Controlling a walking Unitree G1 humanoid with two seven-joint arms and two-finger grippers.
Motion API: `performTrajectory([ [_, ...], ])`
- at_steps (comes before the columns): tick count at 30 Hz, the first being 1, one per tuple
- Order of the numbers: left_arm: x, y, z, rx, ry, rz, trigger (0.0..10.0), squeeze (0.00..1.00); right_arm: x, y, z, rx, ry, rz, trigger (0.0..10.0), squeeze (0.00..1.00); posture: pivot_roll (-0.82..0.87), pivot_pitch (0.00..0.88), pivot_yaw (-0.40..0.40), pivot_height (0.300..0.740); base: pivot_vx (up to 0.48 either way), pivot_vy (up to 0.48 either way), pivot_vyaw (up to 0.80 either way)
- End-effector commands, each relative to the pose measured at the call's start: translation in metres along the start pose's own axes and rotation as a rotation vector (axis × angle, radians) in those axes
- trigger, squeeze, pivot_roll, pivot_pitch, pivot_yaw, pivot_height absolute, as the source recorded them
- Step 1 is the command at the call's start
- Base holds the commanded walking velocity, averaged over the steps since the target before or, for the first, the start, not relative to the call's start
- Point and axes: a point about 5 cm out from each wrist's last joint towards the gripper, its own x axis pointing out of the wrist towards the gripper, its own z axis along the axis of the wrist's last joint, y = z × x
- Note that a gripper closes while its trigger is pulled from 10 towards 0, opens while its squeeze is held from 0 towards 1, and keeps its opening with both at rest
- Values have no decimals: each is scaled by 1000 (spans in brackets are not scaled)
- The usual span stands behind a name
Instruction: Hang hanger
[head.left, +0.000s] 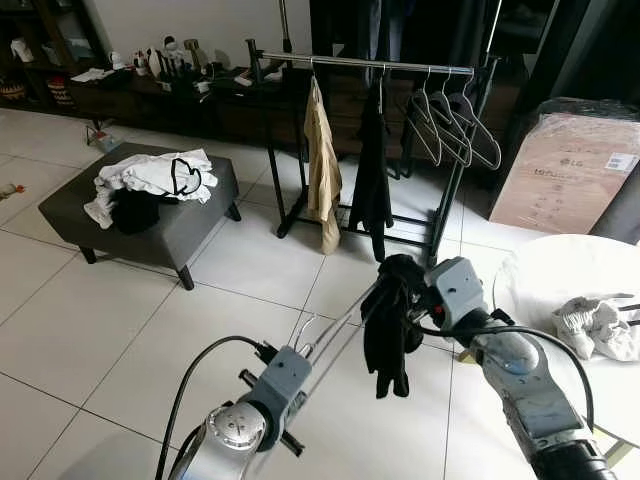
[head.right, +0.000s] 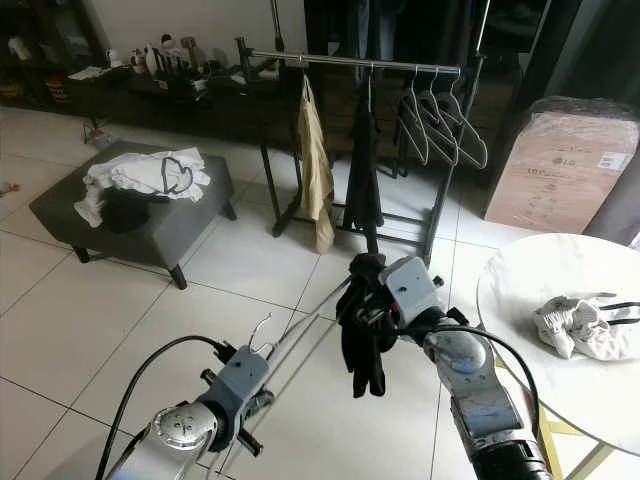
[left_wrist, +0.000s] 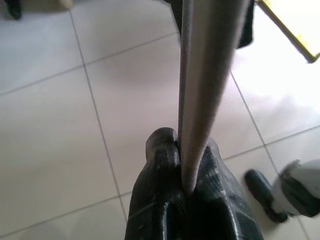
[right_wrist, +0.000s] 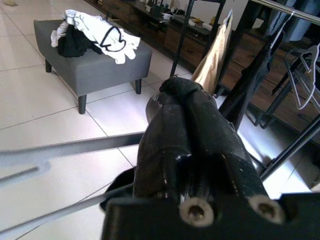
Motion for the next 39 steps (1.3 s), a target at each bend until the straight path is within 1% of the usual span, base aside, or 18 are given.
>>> performTrajectory([
  [1, -3, -3, 0, -35, 11, -39, 10000, 0, 3, -3, 3, -12, -4, -32, 0, 0, -45, 90, 26, 740, 0, 0, 0],
  [4, -7, -7, 5, -53, 2, -96, 10000, 0, 4, -5, 2, -12, 1, -56, 0, 0, -40, 91, 26, 740, 0, 0, 0],
  [6, -9, -7, 7, -42, 6, -88, 10000, 0, 5, -7, 1, -11, 3, -83, 0, 0, -38, 90, 27, 740, 0, 0, 0],
  [8, -11, -8, 8, -70, 15, -99, 10000, 0, 7, -10, 2, -6, 1, -117, 0, 0, -40, 90, 27, 740, 0, 0, 0],
  [12, -16, -9, 13, -54, 2, -110, 10000, 0, 10, -13, -1, 10, 10, -166, 0, 0, -36, 90, 27, 740, 0, 0, 0],
  [13, -17, -9, 16, -44, -17, -109, 10000, 0, 10, -13, -2, 18, 15, -172, 0, 0, -36, 90, 27, 740, 0, 0, 0],
  [14, -18, -7, 24, -31, -81, -82, 10000, 0, 11, -11, -5, 21, 33, -167, 0, 0, -35, 89, 27, 740, 0, 0, 0],
  [17, -23, 1, 45, -17, -227, 4, 10000, 0, 11, -5, -14, 32, 81, -137, 0, 0, -34, 90, 28, 740, 0, 0, 0],
  [18, -24, 3, 49, -14, -256, 27, 10000, 0, 11, -3, -16, 38, 97, -123, 0, 0, -35, 90, 28, 740, 0, 0, 0],
  [20, -27, 5, 57, 4, -310, 47, 10000, 0, 9, 3, -23, 40, 126, -87, 0, 0, -34, 90, 28, 740, 0, 0, 0],
  [23, -28, 5, 59, 9, -322, 52, 10000, 0, 8, 5, -28, 50, 150, -82, 0, 0, -34, 89, 28, 740, 0, 0, 0],
  [27, -28, 2, 58, 4, -305, 27, 10000, 0, 8, 5, -32, 59, 173, -92, 0, 0, -35, 89, 30, 740, 0, 0, 0],
  [29, -30, -3, 57, -19, -288, -24, 10000, 0, 8, 5, -36, 63, 198, -117, 0, 0, -32, 90, 30, 740, 0, 0, 0],
  [32, -30, -4, 55, -38, -277, -41, 10000, 0, 9, 4, -37, 69, 198, -136, 0, 0, -31, 91, 30, 740, 0, 0, 0],
  [33, -30, -6, 52, -70, -243, -57, 10000, 0, 10, 2, -36, 82, 189, -152, 0, 0, -29, 92, 30, 740, 0, 0, 0],
  [35, -30, -9, 40, -87, -134, -99, 10000, 0, 12, 0, -31, 101, 158, -174, 0, 0, -27, 91, 29, 740, 0, 0, 0],
  [36, -30, -11, 30, -90, -57, -122, 10000, 0, 14, 0, -28, 100, 141, -171, 0, 0, -28, 92, 30, 740, 0, 0, 0],
  [39, -32, -12, 27, -95, -17, -140, 10000, 0, 15, 1, -27, 97, 138, -170, 0, 0, -30, 92, 30, 740, 0, 0, 0],
])
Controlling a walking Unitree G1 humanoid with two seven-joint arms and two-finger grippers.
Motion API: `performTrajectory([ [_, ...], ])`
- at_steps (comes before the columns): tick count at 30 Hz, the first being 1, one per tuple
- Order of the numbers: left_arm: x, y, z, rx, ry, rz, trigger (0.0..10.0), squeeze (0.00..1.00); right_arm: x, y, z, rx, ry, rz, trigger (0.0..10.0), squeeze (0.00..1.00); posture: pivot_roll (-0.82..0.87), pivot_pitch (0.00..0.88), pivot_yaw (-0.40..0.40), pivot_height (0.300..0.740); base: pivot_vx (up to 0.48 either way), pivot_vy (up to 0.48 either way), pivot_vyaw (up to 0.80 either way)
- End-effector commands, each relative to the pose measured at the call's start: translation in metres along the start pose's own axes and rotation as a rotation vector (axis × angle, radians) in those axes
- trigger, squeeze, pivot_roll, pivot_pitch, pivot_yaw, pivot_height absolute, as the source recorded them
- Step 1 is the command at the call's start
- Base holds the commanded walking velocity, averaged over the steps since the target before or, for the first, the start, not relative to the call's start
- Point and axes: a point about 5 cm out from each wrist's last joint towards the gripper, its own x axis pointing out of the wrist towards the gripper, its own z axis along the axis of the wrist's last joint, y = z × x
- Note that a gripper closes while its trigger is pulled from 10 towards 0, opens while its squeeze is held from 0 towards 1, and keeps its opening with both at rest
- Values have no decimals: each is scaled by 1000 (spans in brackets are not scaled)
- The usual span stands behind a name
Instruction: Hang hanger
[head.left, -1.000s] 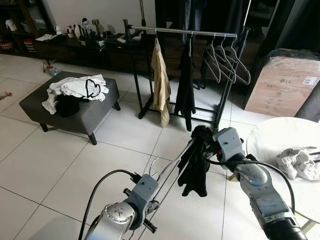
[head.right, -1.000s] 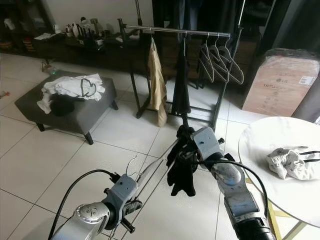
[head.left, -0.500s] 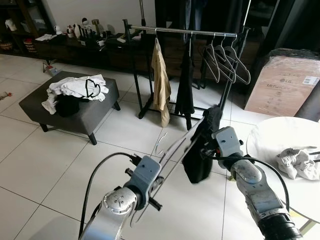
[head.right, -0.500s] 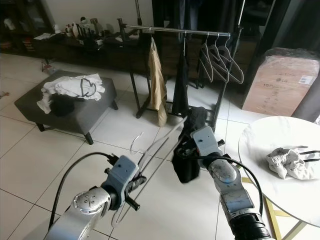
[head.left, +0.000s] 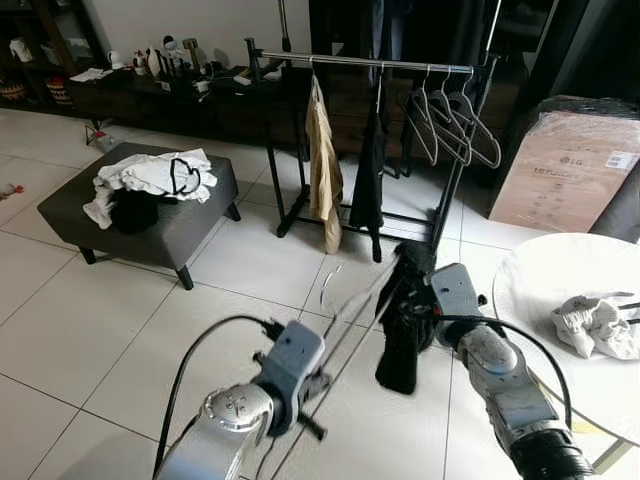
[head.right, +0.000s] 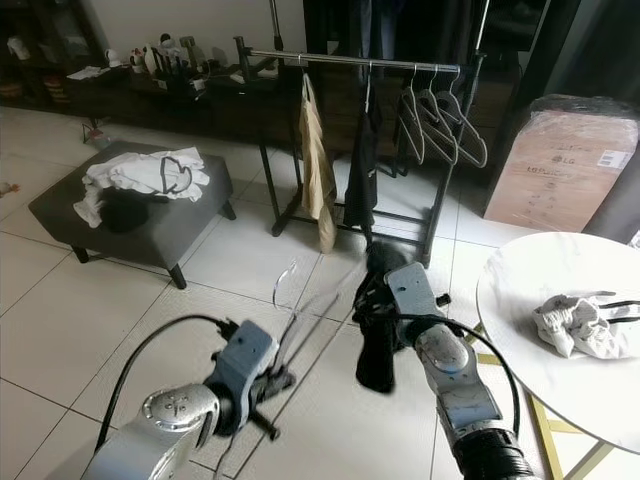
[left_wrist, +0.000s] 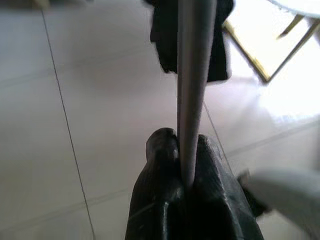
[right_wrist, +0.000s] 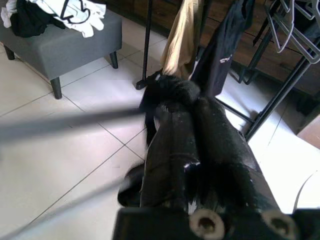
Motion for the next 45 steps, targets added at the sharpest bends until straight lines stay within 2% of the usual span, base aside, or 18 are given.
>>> performTrajectory([
  [1, -5, -6, 0, 23, 30, -40, 10000, 0, 3, 1, 5, 7, -25, -6, 0, 0, -26, 92, 31, 740, 0, 0, 0],
  [3, -5, -6, 0, 38, 36, -40, 10000, 0, 3, 1, 5, 6, -26, -8, 0, 0, -26, 92, 31, 740, 0, 0, 0],
  [4, -6, -3, -2, 14, 70, -15, 10000, 0, 3, 1, 5, -3, -27, -11, 0, 0, -27, 92, 32, 740, 0, 0, 0],
  [8, -7, 0, -5, 2, 108, 6, 10000, 0, 3, 1, 6, -7, -37, -18, 0, 0, -28, 92, 33, 740, 0, 0, 0],
  [13, -9, -4, -8, -66, 154, -43, 10000, 0, 3, 0, 6, -14, -40, -26, 0, 0, -27, 92, 35, 740, 0, 0, 0],
  [16, -11, -7, -12, -72, 201, -71, 10000, 0, 4, 0, 6, -14, -43, -28, 0, 0, -25, 91, 36, 740, 0, 0, 0],
  [18, -10, -2, -18, -75, 240, -11, 10000, 0, 4, 1, 6, -12, -46, -28, 0, 0, -27, 92, 36, 740, 0, 0, 0],
  [21, -7, 4, -16, -99, 224, 51, 10000, 0, 4, 2, 6, -10, -48, -22, 0, 0, -28, 93, 36, 740, 0, 0, 0],
  [22, -6, 8, -13, -141, 206, 69, 10000, 0, 3, 3, 7, -2, -52, -7, 0, 0, -28, 92, 35, 740, 0, 0, 0],
  [24, -5, 9, -10, -157, 196, 77, 10000, 0, 3, 4, 7, 1, -55, 4, 0, 0, -29, 93, 35, 740, 0, 0, 0],
  [27, -3, 8, -6, -191, 186, 64, 10000, 0, 2, 6, 6, 0, -60, 25, 0, 0, -30, 91, 36, 740, 0, 0, 0],
  [31, 0, 1, -4, -227, 179, -6, 10000, 0, -3, 17, 9, 14, -90, 121, 0, 0, -34, 91, 36, 740, 0, 0, 0],
  [36, 1, -5, -5, -228, 194, -51, 10000, 0, -6, 23, 9, 13, -110, 170, 0, 0, -37, 90, 38, 740, 0, 0, 0],
  [39, 0, -8, -9, -229, 216, -73, 10000, 0, -6, 22, 10, 11, -112, 158, 0, 0, -36, 89, 41, 740, 0, 0, 0],
  [42, -4, -10, -12, -208, 231, -95, 10000, 0, -3, 18, 12, 9, -114, 133, 0, 0, -33, 89, 42, 740, 0, 0, 0],
  [45, -10, -15, -14, -164, 242, -161, 10000, 0, 2, 17, 17, -8, -120, 124, 0, 0, -28, 87, 43, 740, 0, 0, 0],
])
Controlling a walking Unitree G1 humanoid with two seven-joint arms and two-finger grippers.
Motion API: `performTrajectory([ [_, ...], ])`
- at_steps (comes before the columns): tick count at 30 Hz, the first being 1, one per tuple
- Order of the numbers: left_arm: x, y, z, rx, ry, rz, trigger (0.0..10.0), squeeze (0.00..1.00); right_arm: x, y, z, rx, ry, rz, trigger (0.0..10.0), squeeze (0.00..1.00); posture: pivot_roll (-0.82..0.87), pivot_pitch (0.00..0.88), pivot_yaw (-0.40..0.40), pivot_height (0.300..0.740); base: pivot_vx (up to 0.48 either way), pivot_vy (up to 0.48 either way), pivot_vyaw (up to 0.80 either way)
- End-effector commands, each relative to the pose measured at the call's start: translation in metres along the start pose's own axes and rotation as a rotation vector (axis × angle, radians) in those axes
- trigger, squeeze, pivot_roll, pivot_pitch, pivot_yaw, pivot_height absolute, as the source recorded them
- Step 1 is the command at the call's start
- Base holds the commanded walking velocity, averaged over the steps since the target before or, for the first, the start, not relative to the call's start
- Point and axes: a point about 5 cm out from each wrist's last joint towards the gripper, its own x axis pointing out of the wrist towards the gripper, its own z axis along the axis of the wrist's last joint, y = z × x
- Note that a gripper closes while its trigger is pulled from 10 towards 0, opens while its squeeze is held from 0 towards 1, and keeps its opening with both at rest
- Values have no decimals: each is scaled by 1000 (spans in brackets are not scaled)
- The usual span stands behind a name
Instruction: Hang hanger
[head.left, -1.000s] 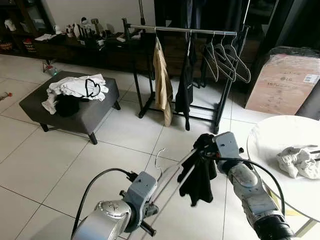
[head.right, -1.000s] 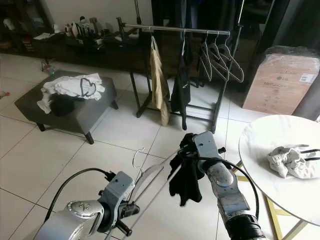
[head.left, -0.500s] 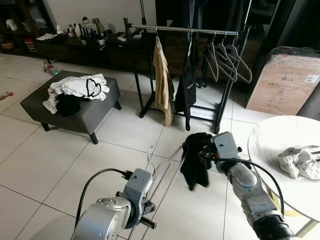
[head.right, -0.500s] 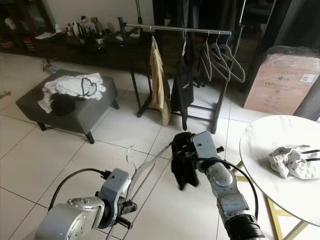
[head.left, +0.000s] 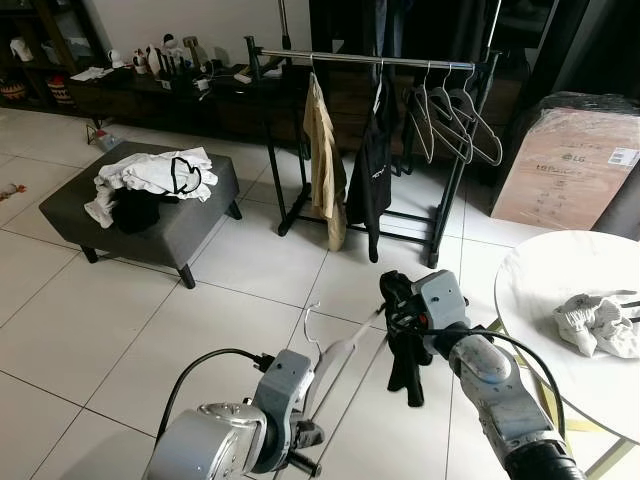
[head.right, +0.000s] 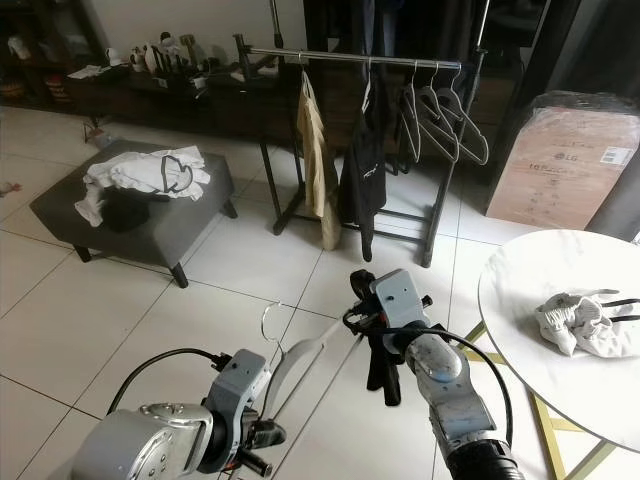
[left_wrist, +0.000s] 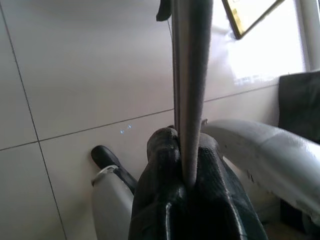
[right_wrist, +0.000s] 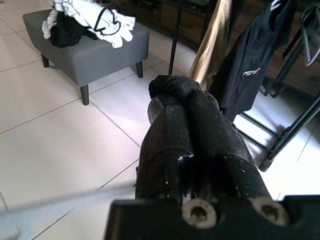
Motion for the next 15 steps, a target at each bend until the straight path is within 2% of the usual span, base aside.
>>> performTrajectory([
  [1, -1, -7, -3, 19, 11, -46, 10000, 0, 4, -1, 8, -11, -32, -5, 0, 0, -28, 87, 43, 740, 0, 0, 0],
  [4, -2, -15, -8, 57, 38, -102, 10000, 0, 8, 0, 11, -17, -42, -3, 0, 0, -27, 84, 46, 740, 0, 0, 0],
  [8, -3, -19, -9, 74, 45, -137, 10000, 0, 9, 3, 13, -20, -50, 12, 0, 0, -27, 78, 49, 740, 0, 0, 0],
  [11, -3, -17, -9, 75, 46, -130, 10000, 0, 8, 7, 13, -19, -56, 37, 0, 0, -30, 73, 51, 740, 0, 0, 0],
  [15, 0, -8, -2, 61, -6, -44, 10000, 0, 6, 9, 12, -18, -54, 57, 0, 0, -33, 67, 51, 740, 0, 0, 0],
])
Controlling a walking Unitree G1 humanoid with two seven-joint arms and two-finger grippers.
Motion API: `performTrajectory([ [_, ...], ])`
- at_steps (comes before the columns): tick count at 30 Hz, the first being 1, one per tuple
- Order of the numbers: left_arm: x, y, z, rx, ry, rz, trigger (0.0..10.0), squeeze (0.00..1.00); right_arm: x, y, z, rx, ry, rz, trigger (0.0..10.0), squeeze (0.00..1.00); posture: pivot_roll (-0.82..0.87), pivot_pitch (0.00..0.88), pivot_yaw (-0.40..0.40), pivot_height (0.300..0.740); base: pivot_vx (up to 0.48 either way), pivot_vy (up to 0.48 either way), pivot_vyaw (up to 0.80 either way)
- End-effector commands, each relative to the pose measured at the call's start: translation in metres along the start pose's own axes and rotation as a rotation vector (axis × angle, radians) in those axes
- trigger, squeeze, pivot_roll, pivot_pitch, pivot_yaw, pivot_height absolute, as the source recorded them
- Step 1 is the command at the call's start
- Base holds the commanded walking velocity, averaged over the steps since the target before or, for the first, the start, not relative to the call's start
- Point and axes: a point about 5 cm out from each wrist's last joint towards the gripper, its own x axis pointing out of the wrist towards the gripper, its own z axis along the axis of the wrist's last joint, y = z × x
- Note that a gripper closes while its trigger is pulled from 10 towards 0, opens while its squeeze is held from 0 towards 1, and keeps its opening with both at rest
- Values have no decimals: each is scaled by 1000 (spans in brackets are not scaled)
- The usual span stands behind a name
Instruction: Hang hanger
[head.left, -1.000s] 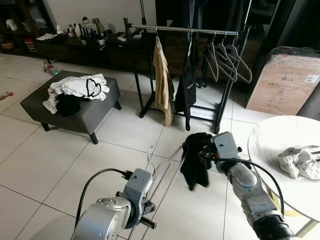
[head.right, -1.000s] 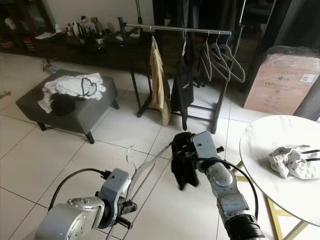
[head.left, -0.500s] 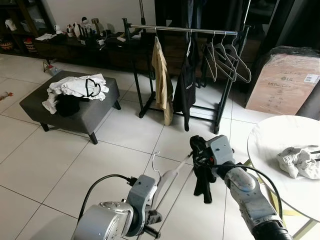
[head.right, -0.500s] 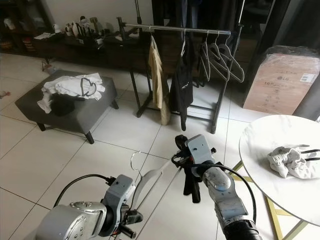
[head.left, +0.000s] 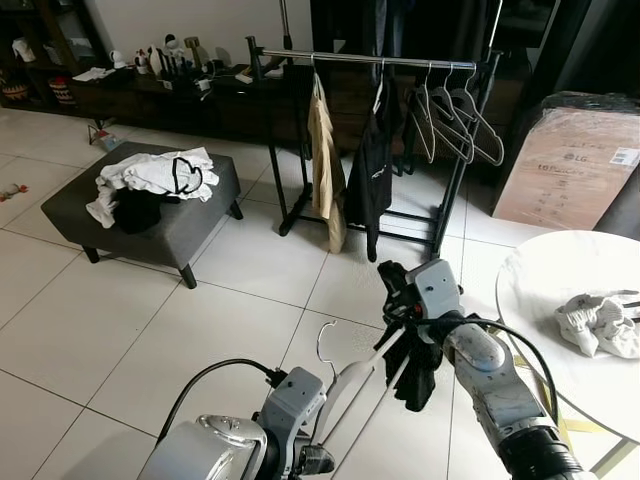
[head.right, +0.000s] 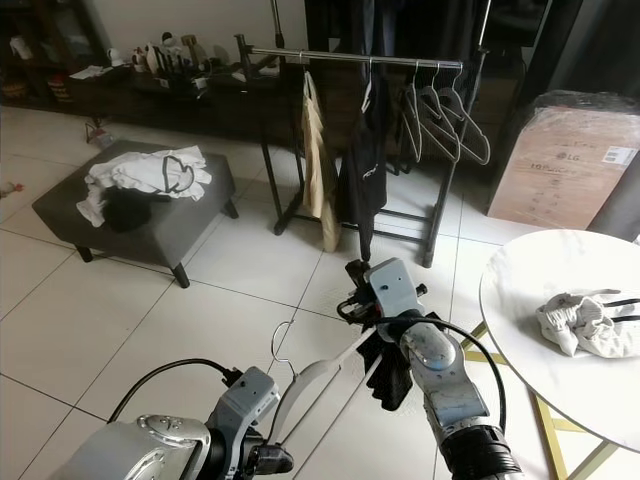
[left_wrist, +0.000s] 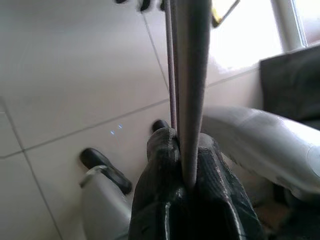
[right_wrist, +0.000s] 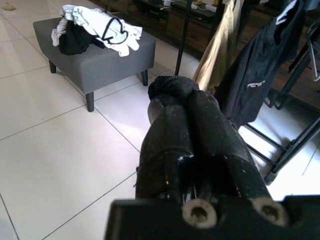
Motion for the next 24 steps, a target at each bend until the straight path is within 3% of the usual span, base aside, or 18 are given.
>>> performTrajectory([
  [1, 0, 8, 5, -7, -37, 54, 10000, 0, -1, 6, 2, -5, -21, 26, 0, 0, -31, 64, 51, 740, 0, 0, 0],
  [6, 0, 12, 15, -16, -110, 97, 10000, 0, -6, 12, -7, -4, 19, 79, 0, 0, -32, 58, 51, 740, 0, 0, 0],
  [14, 2, 0, 15, 33, -107, 11, 10000, 0, -13, 23, -22, -15, 125, 184, 0, 0, -35, 50, 51, 740, 0, 0, 0],
  [18, 2, 0, 17, 35, -125, 22, 10000, 0, -15, 24, -29, -18, 176, 197, 0, 0, -34, 48, 50, 740, 0, 0, 0],
  [21, 4, 6, 20, 6, -143, 72, 10000, 0, -18, 25, -27, -25, 151, 197, 0, 0, -35, 48, 49, 740, 0, 0, 0],
  [24, 6, 13, 20, -24, -130, 116, 10000, 0, -22, 26, -20, 45, 97, 212, 0, 0, -39, 49, 49, 740, 0, 0, 0],
])
